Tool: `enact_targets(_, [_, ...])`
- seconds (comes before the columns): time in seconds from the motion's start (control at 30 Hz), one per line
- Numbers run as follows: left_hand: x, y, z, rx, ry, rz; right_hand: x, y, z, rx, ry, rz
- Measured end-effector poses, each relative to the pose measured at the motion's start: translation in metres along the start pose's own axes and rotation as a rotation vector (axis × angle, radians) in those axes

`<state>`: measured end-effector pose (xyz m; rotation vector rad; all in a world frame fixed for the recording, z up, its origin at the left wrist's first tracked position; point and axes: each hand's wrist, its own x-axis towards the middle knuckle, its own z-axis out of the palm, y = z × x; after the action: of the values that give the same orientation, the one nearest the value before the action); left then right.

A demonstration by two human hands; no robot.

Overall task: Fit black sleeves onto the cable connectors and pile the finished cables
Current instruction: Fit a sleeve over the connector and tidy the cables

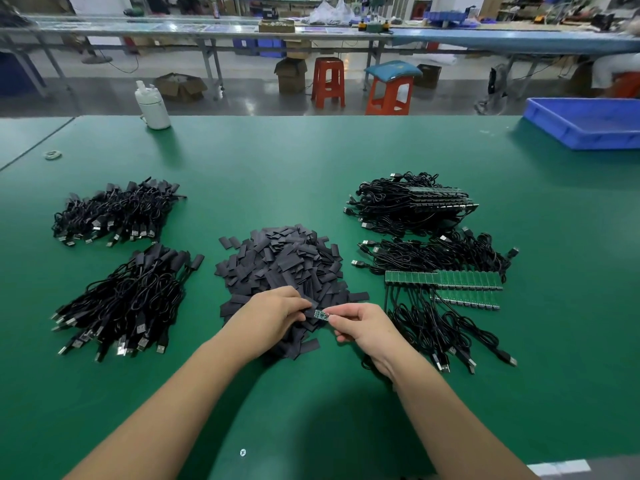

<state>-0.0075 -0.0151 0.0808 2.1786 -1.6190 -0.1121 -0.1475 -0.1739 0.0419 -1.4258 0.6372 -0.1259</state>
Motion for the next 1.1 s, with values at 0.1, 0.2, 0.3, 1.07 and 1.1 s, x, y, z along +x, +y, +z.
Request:
enact_targets(0.1, [0.000, 0.000, 0.000, -0.026, 0.023, -0.016, 0.000, 0.001, -0.002, 0.054, -0.011, 0.013])
enact_targets(0.2, [-0.001, 0.001, 0.003, -0.022, 0.016, -0.016, -0.001, 0.002, -0.002, 0.045, -0.007, 0.011])
enact_targets(0.3, [-0.004, 0.002, 0.005, 0.002, 0.011, 0.001, -0.002, 0.002, -0.001, 0.003, -0.003, 0.010])
enact_targets(1.07, [-0.005, 0.013, 0.015, -0.094, 0.099, -0.011, -0.005, -0.004, 0.006, -0.022, -0.061, 0.023])
enact_targets(1.1, [-0.005, 0.013, 0.015, -0.116, 0.123, -0.018, -0.005, -0.006, 0.005, -0.014, -0.071, 0.027])
